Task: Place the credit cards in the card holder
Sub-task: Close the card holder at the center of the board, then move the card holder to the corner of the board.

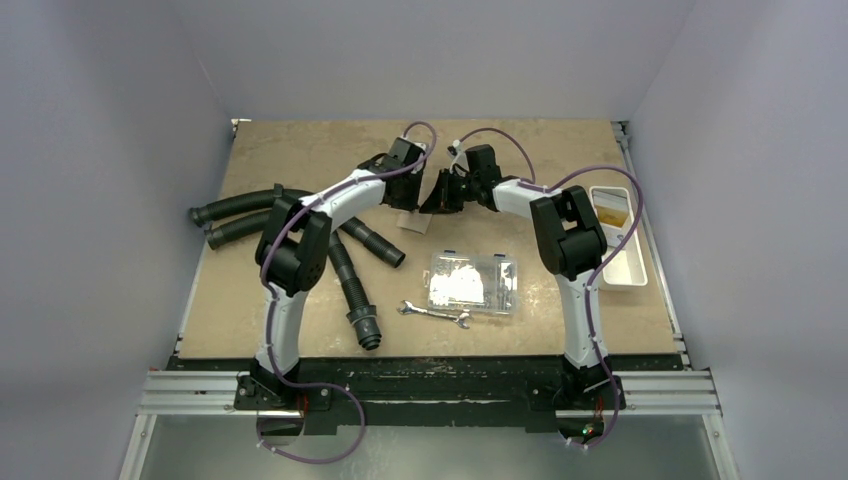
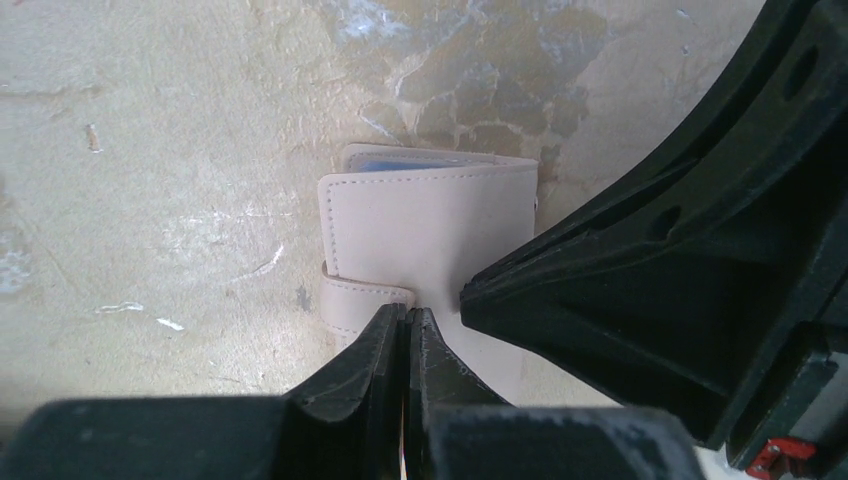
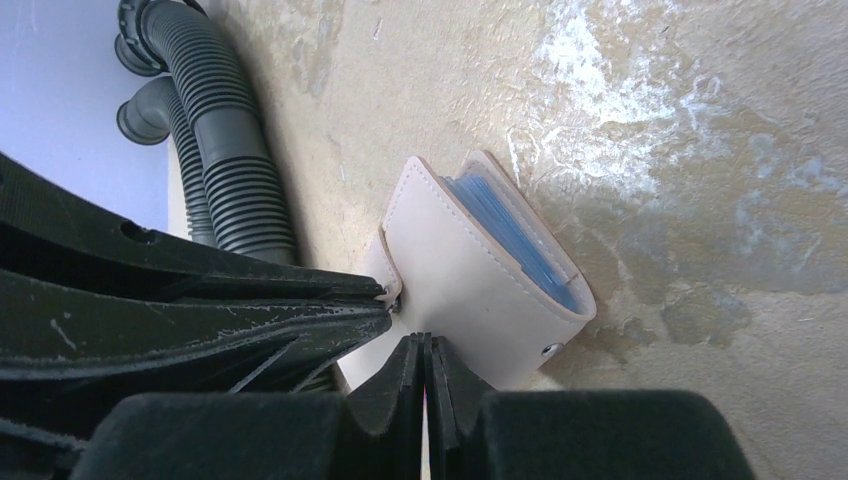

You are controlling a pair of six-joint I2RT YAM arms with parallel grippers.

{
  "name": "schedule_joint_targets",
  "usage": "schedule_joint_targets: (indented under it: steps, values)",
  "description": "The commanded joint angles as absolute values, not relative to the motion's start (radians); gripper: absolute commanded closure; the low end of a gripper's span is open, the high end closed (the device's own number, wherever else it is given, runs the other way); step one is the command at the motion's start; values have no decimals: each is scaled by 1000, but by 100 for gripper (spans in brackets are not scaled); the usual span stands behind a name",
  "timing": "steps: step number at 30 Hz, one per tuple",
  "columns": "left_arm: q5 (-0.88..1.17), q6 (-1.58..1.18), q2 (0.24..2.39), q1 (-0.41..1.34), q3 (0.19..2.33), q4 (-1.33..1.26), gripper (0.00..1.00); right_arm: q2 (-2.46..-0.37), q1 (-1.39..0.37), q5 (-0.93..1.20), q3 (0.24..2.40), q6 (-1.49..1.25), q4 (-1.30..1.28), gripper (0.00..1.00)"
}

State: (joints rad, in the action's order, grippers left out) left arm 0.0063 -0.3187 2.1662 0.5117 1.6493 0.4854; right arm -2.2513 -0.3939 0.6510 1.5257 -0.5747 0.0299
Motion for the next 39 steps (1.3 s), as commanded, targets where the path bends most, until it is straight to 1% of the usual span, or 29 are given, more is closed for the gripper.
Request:
schedule_joint_targets:
  steps: [1,6,10,15,18,19,23,26,29,32,33,36,37,38,39]
  values:
    - [-60,-378,2401,595,1498,552,100,-2295,-412,594,1524,-538,16,89]
    - [-10,-412,2416,592,1444,503,100,-2285,-413,589,1519,-536,7,89]
    - [-7,-421,2402,592,1412,476,100,-2278,-412,590,1516,-532,5,89]
    - [-12,-404,2318,595,1478,530,100,-2274,-413,595,1539,-521,-27,86]
    - [24,-402,2254,589,1548,564,94,-2258,-413,578,1575,-508,-79,82]
    - [46,-400,2239,588,1580,579,91,-2252,-412,568,1591,-508,-104,79]
    - [86,-391,2158,577,1676,616,69,-2219,-410,531,1674,-455,-215,71]
    - [101,-375,2079,554,1706,625,59,-2161,-406,469,1691,-423,-272,65]
    - [89,-348,1993,521,1712,639,53,-2106,-402,424,1660,-417,-278,55]
    - [14,-316,1908,517,1699,643,50,-2065,-402,432,1587,-466,-213,45]
    - [-23,-312,1879,517,1684,634,46,-2054,-402,442,1551,-497,-176,40]
    - [-107,-305,1769,517,1601,579,40,-2047,-403,461,1469,-564,-66,18]
    - [-123,-306,1738,517,1572,554,40,-2050,-407,467,1448,-587,-28,6]
    - [-133,-306,1712,517,1550,531,39,-2052,-409,478,1428,-609,11,2]
    - [-139,-306,1690,517,1540,523,39,-2056,-410,483,1409,-625,52,1]
